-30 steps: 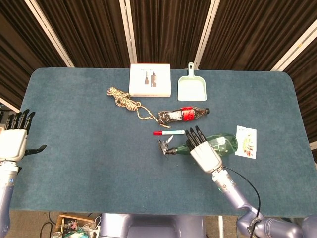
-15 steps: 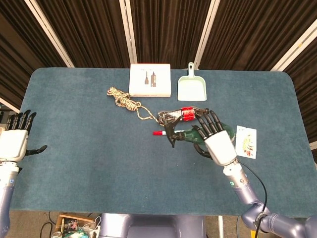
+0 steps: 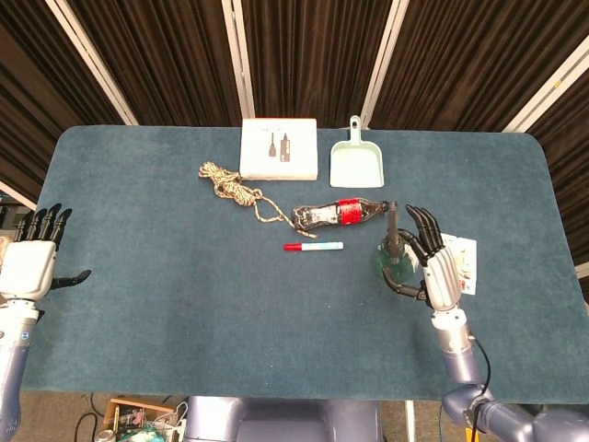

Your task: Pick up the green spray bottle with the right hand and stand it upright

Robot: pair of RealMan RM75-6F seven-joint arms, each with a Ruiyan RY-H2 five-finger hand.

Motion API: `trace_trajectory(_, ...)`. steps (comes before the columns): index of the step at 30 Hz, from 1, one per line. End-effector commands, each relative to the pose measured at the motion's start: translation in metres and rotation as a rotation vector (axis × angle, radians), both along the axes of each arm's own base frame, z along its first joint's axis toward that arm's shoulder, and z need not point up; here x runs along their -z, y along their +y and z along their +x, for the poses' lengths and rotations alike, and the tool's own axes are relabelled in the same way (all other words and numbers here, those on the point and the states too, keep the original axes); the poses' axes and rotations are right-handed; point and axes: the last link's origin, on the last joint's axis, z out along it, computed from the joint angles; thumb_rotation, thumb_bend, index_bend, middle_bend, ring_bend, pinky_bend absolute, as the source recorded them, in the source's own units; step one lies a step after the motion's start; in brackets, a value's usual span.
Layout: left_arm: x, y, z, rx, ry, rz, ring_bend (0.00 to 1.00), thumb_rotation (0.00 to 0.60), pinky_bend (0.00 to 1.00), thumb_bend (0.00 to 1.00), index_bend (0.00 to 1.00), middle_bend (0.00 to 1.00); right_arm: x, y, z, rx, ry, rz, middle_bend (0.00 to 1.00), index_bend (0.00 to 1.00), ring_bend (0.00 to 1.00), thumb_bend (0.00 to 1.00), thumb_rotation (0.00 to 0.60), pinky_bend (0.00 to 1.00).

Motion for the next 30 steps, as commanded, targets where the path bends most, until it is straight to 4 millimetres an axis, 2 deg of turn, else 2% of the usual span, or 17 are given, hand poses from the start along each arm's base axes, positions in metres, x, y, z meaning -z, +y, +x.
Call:
trace_trajectory(1, -0.001, 0.000, 0.000, 0.000, -0.002, 0.000, 0.00, 0.600, 0.00, 0.02, 0.00, 0.00, 0.011, 0.004, -0.005, 0.048, -0.104, 0.003, 0.05, 0.87, 0.00, 0.64, 0.600, 0.00)
trace_trajectory(8, -0.003, 0.000, -0.002, 0.000, -0.010, -0.002, 0.00, 0.600, 0.00, 0.02, 0.00, 0.00, 0.029, 0.004, -0.014, 0.123, -0.241, 0.024, 0.05, 0.87, 0.00, 0.64, 0.600, 0.00)
trace_trajectory(19, -0.002, 0.000, -0.003, 0.001, -0.010, -0.006, 0.00, 0.600, 0.00, 0.02, 0.00, 0.00, 0.045, 0.004, -0.031, 0.200, -0.218, 0.108, 0.05, 0.87, 0.00, 0.64, 0.600, 0.00)
trace_trajectory(30, -0.001, -0.001, -0.002, 0.001, -0.006, -0.008, 0.00, 0.600, 0.00, 0.02, 0.00, 0.00, 0.048, 0.010, -0.035, 0.200, -0.230, 0.101, 0.05, 0.87, 0.00, 0.64, 0.600, 0.00)
